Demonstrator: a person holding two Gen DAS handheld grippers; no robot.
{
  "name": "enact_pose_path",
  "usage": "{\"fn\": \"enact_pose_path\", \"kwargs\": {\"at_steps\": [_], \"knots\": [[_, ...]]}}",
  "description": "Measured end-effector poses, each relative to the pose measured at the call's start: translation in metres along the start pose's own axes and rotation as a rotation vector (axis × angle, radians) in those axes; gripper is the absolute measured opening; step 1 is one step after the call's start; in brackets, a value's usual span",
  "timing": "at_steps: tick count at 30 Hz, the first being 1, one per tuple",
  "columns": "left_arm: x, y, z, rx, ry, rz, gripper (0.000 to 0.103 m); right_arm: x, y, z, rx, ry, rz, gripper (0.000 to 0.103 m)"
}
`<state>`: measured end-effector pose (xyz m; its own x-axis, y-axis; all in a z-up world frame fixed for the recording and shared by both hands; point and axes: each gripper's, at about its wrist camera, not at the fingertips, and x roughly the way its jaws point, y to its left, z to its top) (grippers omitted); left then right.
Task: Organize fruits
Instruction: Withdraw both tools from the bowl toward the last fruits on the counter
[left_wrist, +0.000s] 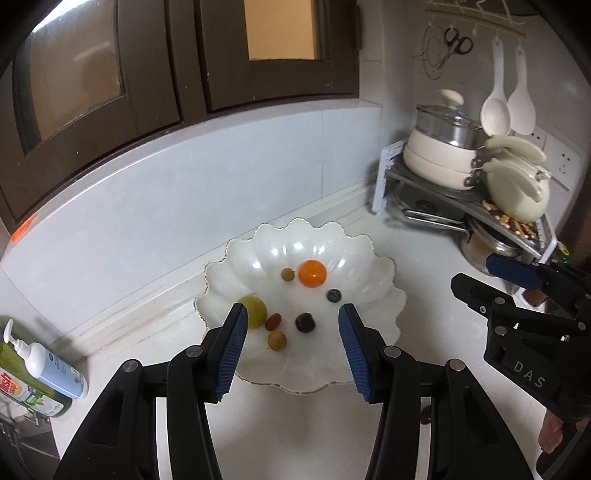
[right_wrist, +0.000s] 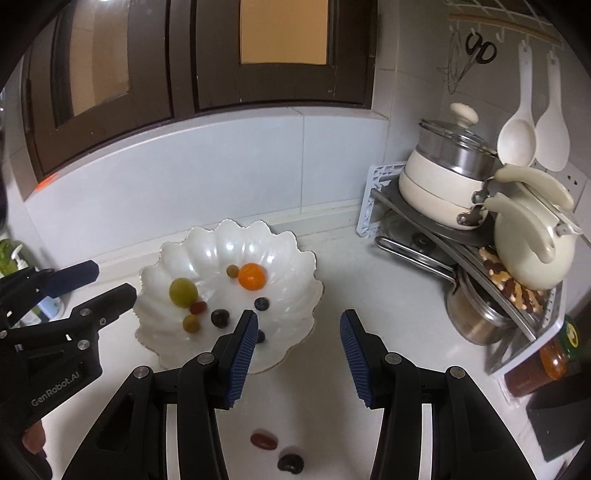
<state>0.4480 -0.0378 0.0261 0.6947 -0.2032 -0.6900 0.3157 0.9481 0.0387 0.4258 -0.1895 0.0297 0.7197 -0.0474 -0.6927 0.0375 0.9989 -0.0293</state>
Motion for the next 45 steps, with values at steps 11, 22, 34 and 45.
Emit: {"fn": "enact_pose_path", "kwargs": {"at_steps": [11, 22, 34, 45], "knots": [[-0.030, -0.011, -0.016, 0.024, -0.044, -0.035, 0.051, -0.027, -0.003, -0.022, 0.023, -0.019, 0.012, 0.048], [-0.048, -0.020, -0.039, 0.059, -0.073, -0.043, 0.051, -0.044, -0.001, -0.053, 0.038, -0.017, -0.006, 0.048], [-0.057, -0.030, -0.065, 0.121, -0.089, -0.075, 0.051, -0.066, -0.006, -0.078, 0.077, -0.049, -0.029, 0.048], [-0.042, -0.039, -0.085, 0.174, -0.072, -0.133, 0.051, -0.062, -0.006, -0.102, 0.099, -0.039, -0.017, 0.048]]}}
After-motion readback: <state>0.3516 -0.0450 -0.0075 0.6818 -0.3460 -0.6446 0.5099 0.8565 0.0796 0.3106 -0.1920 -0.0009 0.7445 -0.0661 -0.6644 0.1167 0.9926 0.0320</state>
